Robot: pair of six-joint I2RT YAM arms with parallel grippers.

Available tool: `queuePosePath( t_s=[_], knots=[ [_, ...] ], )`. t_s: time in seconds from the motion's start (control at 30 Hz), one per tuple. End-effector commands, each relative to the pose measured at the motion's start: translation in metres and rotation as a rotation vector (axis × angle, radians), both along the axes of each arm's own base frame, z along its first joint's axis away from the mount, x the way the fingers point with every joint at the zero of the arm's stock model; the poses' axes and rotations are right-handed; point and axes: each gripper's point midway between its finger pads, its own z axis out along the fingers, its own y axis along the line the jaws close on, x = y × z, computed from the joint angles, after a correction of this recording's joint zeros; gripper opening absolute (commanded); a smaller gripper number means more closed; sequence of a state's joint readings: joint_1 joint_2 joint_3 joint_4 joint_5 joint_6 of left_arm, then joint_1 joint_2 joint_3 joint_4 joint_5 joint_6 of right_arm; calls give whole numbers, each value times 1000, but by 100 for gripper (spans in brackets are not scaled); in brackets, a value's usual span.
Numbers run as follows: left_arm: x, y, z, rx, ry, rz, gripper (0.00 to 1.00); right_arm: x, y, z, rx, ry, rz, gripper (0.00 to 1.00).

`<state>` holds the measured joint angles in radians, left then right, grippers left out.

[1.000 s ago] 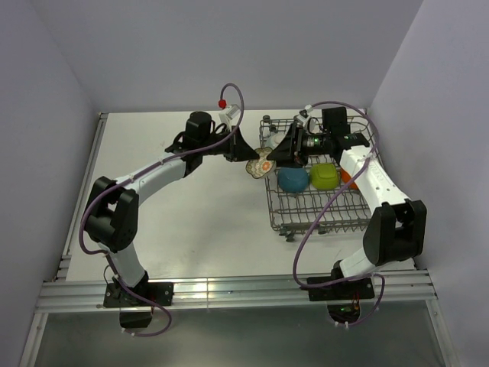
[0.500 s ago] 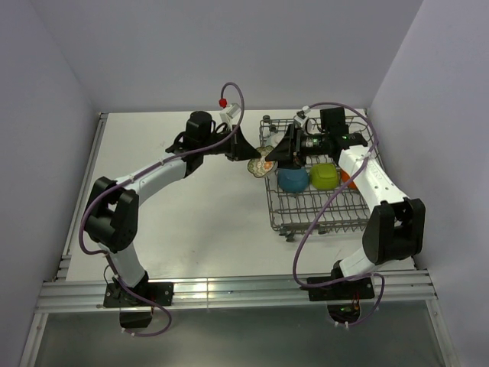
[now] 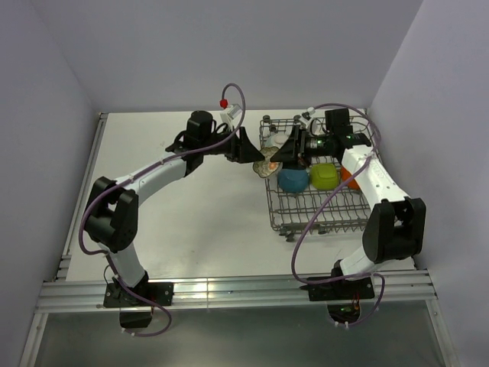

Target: Load the bowls into the dish rack

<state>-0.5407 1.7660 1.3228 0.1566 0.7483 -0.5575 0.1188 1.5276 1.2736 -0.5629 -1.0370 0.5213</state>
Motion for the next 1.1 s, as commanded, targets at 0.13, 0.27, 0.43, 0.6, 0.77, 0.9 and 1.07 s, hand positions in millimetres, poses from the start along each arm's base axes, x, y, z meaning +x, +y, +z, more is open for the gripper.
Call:
queuePosePath(
  t_s=[0.13,0.27,0.43,0.6,0.77,0.9,1.07],
  knots=[
    [-1,25,28,22,-81,11,96,-1,-48,8,-214,-183,-54,0],
    [7,47,32,61,-90,57,100,-13,-90,-13,-416,-181,-95,0],
    [16,68,17,205,-18,108,99,-31,-144,-34,-706,-222,-116,0],
    [23,82,5,269,25,160,100,-50,-199,-57,-978,-159,-161,0],
    [36,102,-1,340,26,291,99,-52,-234,-65,-1166,-132,-186,0],
    [38,109,-3,369,25,323,99,-50,-253,-75,-1264,-82,-198,0],
    [35,111,-3,375,14,325,99,-50,-275,-88,-1387,-40,-220,0]
  ],
)
